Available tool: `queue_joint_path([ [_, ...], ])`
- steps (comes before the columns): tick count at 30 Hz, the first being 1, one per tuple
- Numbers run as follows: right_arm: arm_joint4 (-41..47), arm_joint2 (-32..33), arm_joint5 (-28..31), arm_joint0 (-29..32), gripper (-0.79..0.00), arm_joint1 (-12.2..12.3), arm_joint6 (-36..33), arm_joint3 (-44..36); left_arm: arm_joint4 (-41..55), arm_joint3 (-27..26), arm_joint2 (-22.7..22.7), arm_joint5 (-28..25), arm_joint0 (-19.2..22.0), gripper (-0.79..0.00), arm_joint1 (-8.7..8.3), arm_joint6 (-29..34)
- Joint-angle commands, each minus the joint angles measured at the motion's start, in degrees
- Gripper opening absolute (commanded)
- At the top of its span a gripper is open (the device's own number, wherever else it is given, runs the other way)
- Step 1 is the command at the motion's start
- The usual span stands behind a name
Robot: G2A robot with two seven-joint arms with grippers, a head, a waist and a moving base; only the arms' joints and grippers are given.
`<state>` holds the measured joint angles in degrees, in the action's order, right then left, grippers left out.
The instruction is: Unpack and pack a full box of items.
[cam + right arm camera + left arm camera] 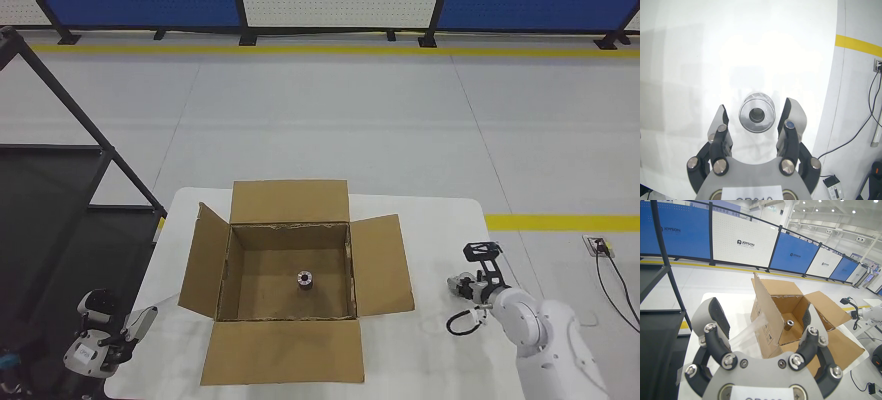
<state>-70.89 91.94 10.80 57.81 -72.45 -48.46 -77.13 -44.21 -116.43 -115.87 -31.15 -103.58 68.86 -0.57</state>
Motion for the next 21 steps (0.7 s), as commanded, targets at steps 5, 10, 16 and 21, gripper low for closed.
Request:
queue_joint_path([
  [5,-0.7,-0.7,-1.1,-0.1,-0.785,0.2,0.6,-3.2,0.0,0.0,0.0,0.0,0.0,0.0,0.0,0.0],
  [10,-2.4,-1.9,-2.4,1.9,-0.785,0.3,2.1,-13.5,0.0,0.0,0.0,0.0,0.0,0.0,0.0,0.0],
  [16,-7.6,-6.6,-5.4,4.7,-0.785,0.1,5.1,-31.1,0.0,0.0,0.0,0.0,0.0,0.0,0.0,0.0],
  [21,-9.1,-14.0,-1.5,3.1,-0.785,-0.3,8.0,-38.3,0.2,0.1,0.0,0.2,0.1,0.0,0.01,0.1],
])
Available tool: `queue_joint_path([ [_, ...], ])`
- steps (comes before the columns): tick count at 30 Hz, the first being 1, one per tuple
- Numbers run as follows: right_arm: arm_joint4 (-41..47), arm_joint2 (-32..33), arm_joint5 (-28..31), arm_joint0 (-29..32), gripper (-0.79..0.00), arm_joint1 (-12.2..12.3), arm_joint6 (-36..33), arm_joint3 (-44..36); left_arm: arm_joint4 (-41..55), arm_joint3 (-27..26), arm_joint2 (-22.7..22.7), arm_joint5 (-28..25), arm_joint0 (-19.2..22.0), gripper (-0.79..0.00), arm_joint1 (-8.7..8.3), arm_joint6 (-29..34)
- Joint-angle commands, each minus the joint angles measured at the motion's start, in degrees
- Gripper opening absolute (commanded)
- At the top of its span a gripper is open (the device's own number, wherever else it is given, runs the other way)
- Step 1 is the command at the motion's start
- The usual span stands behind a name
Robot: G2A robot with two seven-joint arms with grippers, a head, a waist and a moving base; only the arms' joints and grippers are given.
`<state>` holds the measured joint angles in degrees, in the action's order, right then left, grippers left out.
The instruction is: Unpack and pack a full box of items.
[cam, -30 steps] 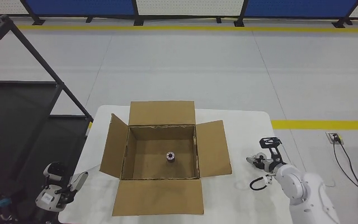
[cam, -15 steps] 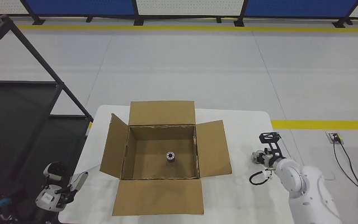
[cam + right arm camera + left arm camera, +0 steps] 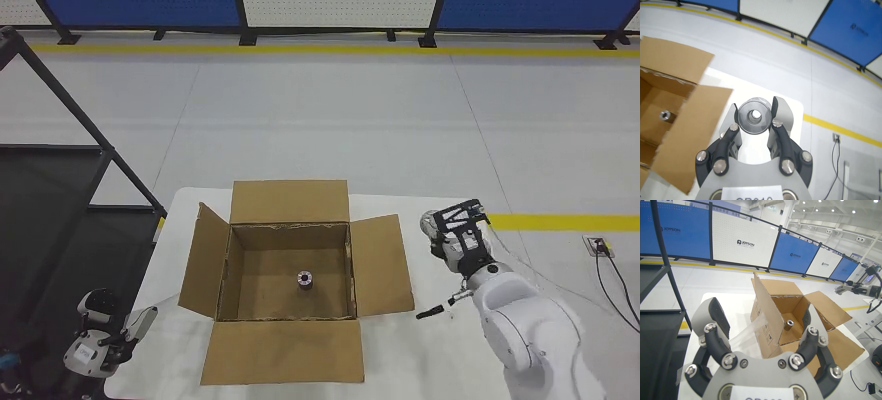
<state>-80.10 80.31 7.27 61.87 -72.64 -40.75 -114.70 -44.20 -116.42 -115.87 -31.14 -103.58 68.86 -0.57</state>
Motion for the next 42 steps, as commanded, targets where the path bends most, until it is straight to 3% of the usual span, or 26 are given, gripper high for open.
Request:
queue_joint_path([
  [1,-0.3,-4.3,3.6,-2.2,-0.785,-0.2,-0.2,-0.4,0.6,0.3,-0.1,0.2,0.1,0.0,0.0,0.1],
  [9,3.7,-22.4,10.2,-18.9,-0.785,-3.1,-5.0,14.2,3.9,4.1,-3.9,1.4,-0.1,0.0,0.05,-1.7],
  [18,12.7,-41.6,12.1,-36.2,-0.785,-10.4,-5.4,39.3,5.9,7.5,-6.4,-0.1,-0.6,0.0,0.06,-2.3],
  [28,20.0,-53.6,13.9,-44.9,-0.785,-20.0,-0.3,61.3,6.5,7.5,-6.2,-1.1,-0.7,0.0,0.18,-2.1],
  [38,23.2,-57.8,16.8,-48.5,-0.785,-27.7,4.5,78.7,6.5,7.4,-6.0,-2.0,-1.2,0.0,0.32,-2.3],
  [41,23.6,-58.2,17.5,-49.1,-0.579,-29.3,5.9,82.5,6.5,7.4,-6.1,-2.1,-1.2,0.0,0.35,-2.3],
  [42,23.7,-58.2,17.8,-49.3,-0.563,-29.7,6.3,83.6,6.5,7.4,-6.1,-2.2,-1.2,0.0,0.36,-2.3],
])
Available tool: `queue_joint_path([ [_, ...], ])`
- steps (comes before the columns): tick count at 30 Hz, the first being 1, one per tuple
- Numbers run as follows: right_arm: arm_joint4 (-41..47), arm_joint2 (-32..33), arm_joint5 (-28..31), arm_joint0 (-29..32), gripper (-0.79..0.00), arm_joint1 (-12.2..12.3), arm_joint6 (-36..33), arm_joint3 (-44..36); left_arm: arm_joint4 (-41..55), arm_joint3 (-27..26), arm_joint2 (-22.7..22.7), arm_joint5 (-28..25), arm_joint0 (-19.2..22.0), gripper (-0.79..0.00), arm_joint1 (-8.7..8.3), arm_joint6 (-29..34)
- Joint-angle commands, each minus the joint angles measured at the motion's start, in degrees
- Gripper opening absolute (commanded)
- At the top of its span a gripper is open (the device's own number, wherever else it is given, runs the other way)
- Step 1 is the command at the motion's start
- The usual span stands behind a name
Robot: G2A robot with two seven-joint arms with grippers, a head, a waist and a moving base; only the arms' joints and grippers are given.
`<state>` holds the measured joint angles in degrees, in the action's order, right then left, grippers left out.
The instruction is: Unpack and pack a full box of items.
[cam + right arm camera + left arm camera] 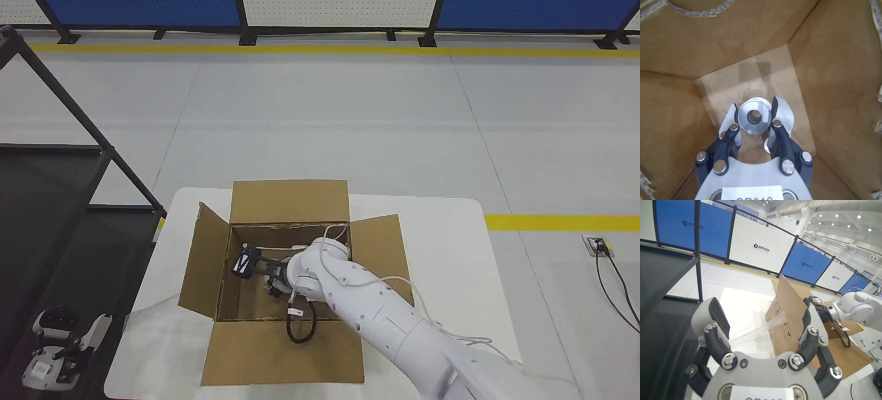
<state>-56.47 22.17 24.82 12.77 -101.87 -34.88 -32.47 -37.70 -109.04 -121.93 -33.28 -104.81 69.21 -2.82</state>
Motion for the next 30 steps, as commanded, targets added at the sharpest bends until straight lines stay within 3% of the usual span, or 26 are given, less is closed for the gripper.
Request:
queue_joint_path([
  [1,0.0,-0.1,0.4,-0.4,-0.545,-0.9,0.8,2.3,0.1,0.0,0.0,-0.1,0.0,0.0,0.02,0.0],
  [4,0.0,-0.1,0.9,-1.0,-0.44,-2.0,1.7,4.5,0.1,-0.1,0.0,-0.1,0.0,0.0,0.05,0.1],
  [7,0.0,0.1,1.5,-1.4,-0.391,-2.7,2.6,6.0,0.1,-0.3,0.1,-0.2,0.0,0.0,0.07,0.2],
  [9,-0.1,0.3,1.9,-1.6,-0.163,-3.0,3.1,6.7,0.1,-0.3,0.1,-0.2,0.0,0.0,0.07,0.2],
  [10,-0.1,0.4,2.1,-1.7,-0.099,-3.1,3.3,6.9,0.1,-0.3,0.1,-0.2,0.0,0.0,0.07,0.2],
  [13,-0.5,0.7,2.8,-1.8,0.0,-3.3,3.8,7.1,0.1,-0.3,0.1,-0.2,0.0,0.0,0.07,0.2],
  [22,-2.6,3.0,3.7,-1.8,0.0,-1.6,7.1,2.9,0.1,-0.3,0.1,-0.2,0.0,0.0,0.07,0.2],
  [30,-6.5,8.5,5.4,2.2,0.0,4.3,6.4,-10.8,0.2,-0.5,0.4,0.1,0.2,0.0,0.07,0.8],
])
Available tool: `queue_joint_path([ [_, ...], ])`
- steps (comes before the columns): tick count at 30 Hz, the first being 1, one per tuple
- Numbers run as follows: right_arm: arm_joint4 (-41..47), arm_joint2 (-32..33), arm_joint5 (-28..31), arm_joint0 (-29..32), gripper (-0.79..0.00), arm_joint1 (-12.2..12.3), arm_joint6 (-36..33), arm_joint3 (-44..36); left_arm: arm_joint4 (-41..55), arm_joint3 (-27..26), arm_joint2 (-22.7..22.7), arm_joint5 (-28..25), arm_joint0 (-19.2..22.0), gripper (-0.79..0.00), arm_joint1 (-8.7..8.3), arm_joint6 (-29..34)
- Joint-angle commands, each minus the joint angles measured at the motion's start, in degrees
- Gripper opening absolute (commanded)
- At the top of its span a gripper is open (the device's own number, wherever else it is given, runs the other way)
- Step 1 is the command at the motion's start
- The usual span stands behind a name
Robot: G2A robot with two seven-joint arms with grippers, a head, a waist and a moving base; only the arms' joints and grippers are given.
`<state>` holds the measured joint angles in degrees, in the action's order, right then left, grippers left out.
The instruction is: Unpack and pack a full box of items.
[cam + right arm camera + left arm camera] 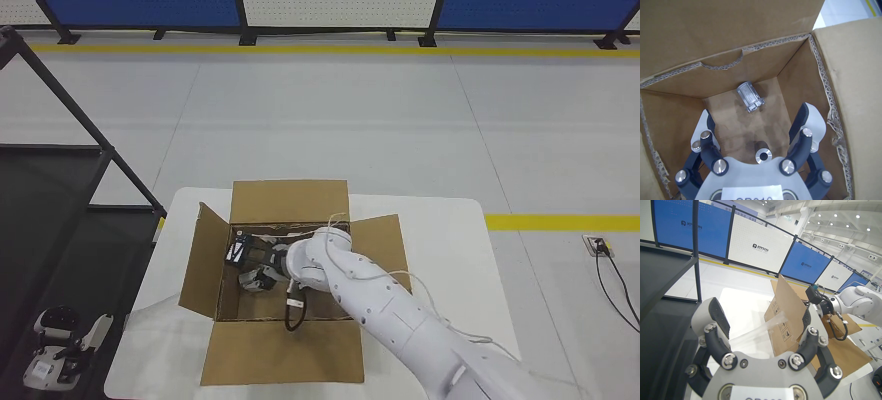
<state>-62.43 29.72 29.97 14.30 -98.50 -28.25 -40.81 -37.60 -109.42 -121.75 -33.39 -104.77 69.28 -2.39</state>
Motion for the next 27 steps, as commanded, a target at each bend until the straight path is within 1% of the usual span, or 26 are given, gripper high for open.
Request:
queue_joint_path([
  [1,-1.1,2.3,0.7,1.8,0.0,2.0,-0.4,-5.5,0.0,-0.4,0.5,0.3,0.2,0.0,0.01,0.6],
  [3,-2.5,5.7,1.7,4.9,0.0,4.6,-1.0,-12.7,-1.0,-1.2,1.2,0.3,0.2,0.0,0.01,1.3],
  [5,-4.1,10.0,3.4,9.2,0.0,7.3,-2.4,-21.6,-2.1,-2.0,2.3,0.3,0.2,0.0,0.06,1.6],
  [9,-6.4,20.4,7.9,21.2,0.0,12.4,-5.9,-41.3,-4.5,-4.1,4.8,0.2,0.4,0.0,0.13,2.2],
  [11,-6.9,25.1,9.2,27.0,0.0,14.1,-6.5,-49.4,-5.6,-5.0,6.1,0.2,0.6,0.0,0.13,2.8],
  [14,-5.6,31.1,10.6,33.8,0.0,15.8,-4.9,-57.5,-7.3,-6.3,8.5,0.2,1.5,0.0,0.1,4.1],
  [15,-5.2,33.0,10.9,35.4,0.0,16.2,-4.5,-59.1,-7.7,-6.6,9.4,0.0,1.8,0.0,0.06,4.8],
  [17,-5.4,33.5,10.9,35.8,0.0,16.3,-4.6,-59.7,-9.6,-7.4,10.8,-0.1,2.6,0.0,-0.11,7.6],
  [26,-5.4,33.5,10.9,35.8,0.0,16.3,-4.6,-59.7,-9.9,-7.6,10.9,0.0,2.8,0.0,-0.13,7.8],
  [27,-5.0,33.6,10.2,36.2,0.0,16.4,-4.3,-59.0,-9.9,-7.6,10.9,0.0,2.8,0.0,-0.13,7.8],
])
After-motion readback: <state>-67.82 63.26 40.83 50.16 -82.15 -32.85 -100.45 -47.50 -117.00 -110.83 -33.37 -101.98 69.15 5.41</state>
